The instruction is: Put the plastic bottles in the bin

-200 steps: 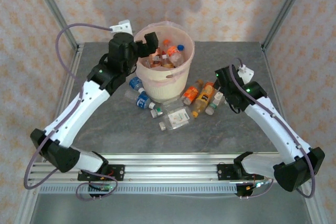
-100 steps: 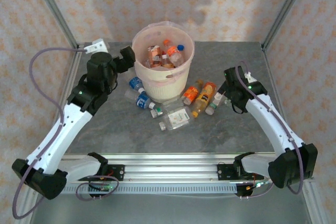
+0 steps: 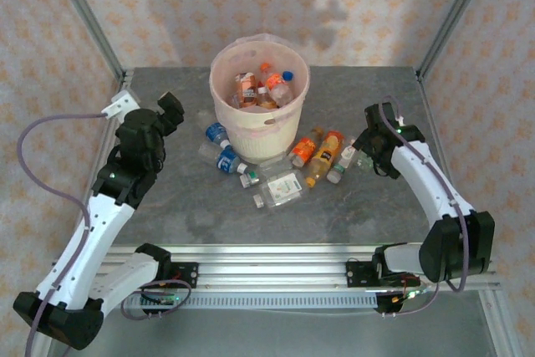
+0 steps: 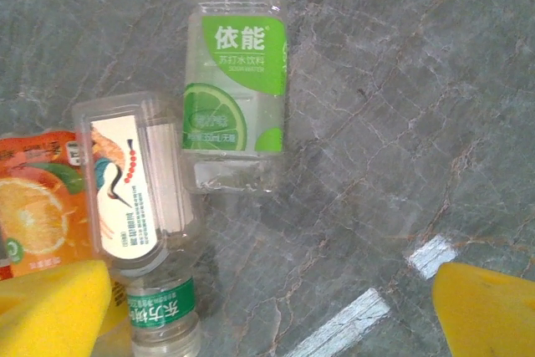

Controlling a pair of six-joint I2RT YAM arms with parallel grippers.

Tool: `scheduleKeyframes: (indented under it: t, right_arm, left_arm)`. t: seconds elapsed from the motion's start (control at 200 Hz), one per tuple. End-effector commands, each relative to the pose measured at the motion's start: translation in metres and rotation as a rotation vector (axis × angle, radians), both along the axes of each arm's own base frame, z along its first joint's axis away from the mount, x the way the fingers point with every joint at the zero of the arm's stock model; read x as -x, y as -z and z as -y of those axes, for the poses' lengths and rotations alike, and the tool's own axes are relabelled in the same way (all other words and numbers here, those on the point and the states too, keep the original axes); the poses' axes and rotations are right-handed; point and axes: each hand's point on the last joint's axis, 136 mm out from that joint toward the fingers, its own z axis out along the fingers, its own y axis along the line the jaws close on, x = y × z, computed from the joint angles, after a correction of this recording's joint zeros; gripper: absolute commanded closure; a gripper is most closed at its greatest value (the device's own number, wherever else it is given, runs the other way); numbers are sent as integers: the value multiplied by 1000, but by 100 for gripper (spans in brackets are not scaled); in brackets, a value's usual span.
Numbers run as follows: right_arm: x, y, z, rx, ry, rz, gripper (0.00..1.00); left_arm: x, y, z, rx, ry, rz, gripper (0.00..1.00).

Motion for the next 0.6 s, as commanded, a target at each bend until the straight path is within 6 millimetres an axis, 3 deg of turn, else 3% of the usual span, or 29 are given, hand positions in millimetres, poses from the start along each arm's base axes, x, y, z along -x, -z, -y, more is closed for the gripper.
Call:
scheduleKeyframes:
  t: [0.0, 0.21, 0.596]
  right_arm:
    - [-3, 12, 1, 0, -16, -26, 1]
    - [-13, 32, 10, -17, -1, -79, 1]
    - [-47, 54, 30, -42, -11, -120, 0]
  left_arm:
    - [13, 9, -23, 0, -107, -8, 0]
    - [17, 24, -36, 15, -156, -14, 0]
    - [6, 46, -43, 51, -192, -56, 0]
